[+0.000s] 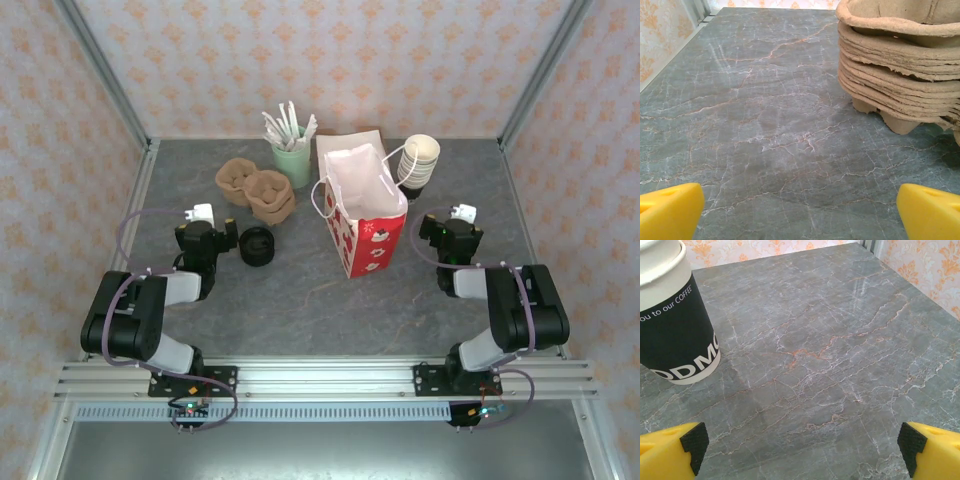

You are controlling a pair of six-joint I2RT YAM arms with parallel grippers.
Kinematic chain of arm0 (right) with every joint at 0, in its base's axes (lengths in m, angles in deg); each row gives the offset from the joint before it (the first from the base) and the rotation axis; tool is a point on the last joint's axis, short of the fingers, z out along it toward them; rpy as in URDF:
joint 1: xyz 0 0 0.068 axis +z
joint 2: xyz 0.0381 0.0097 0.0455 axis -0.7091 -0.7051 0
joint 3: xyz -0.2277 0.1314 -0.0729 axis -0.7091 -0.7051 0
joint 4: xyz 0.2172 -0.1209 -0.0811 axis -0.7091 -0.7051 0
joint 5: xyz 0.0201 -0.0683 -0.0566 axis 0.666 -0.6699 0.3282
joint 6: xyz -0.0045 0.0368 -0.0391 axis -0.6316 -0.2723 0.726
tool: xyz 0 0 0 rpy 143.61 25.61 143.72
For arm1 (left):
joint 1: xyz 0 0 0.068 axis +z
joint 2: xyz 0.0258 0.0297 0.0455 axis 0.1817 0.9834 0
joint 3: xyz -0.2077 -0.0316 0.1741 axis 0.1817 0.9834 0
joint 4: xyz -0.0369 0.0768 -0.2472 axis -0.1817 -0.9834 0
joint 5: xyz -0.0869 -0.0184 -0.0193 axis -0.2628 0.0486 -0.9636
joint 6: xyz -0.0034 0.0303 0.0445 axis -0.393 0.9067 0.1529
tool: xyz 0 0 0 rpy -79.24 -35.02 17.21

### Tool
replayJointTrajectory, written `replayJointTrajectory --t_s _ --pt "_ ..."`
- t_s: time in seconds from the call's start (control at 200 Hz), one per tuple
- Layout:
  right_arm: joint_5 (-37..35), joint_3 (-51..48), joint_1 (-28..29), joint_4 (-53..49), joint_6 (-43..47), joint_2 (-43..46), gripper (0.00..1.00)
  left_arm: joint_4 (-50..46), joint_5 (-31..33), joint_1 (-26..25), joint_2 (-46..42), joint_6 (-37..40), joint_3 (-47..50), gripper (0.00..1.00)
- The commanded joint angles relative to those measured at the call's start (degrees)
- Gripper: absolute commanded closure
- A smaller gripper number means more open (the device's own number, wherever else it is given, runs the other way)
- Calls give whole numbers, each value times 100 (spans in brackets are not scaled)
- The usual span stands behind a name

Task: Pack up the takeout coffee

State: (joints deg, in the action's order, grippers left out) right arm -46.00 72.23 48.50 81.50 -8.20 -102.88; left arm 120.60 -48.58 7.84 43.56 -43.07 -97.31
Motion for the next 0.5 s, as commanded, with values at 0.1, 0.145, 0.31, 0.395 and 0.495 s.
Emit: replayJointTrajectory --t_s 0.1,0.145,0.31,0.395,0.495 --pt "-134 2 11 191 40 -42 1 165 195 -26 53 105 -122 0" --pt "-134 1 17 191 40 -30 1 165 197 -21 53 111 -121 0" --pt "-130 -8 9 205 44 -25 1 167 197 -17 53 104 -126 0" --pt "-131 -29 9 233 40 -15 1 174 192 -26 46 105 -126 0" --pt "-106 39 9 33 44 122 1 185 196 -22 44 112 -113 0"
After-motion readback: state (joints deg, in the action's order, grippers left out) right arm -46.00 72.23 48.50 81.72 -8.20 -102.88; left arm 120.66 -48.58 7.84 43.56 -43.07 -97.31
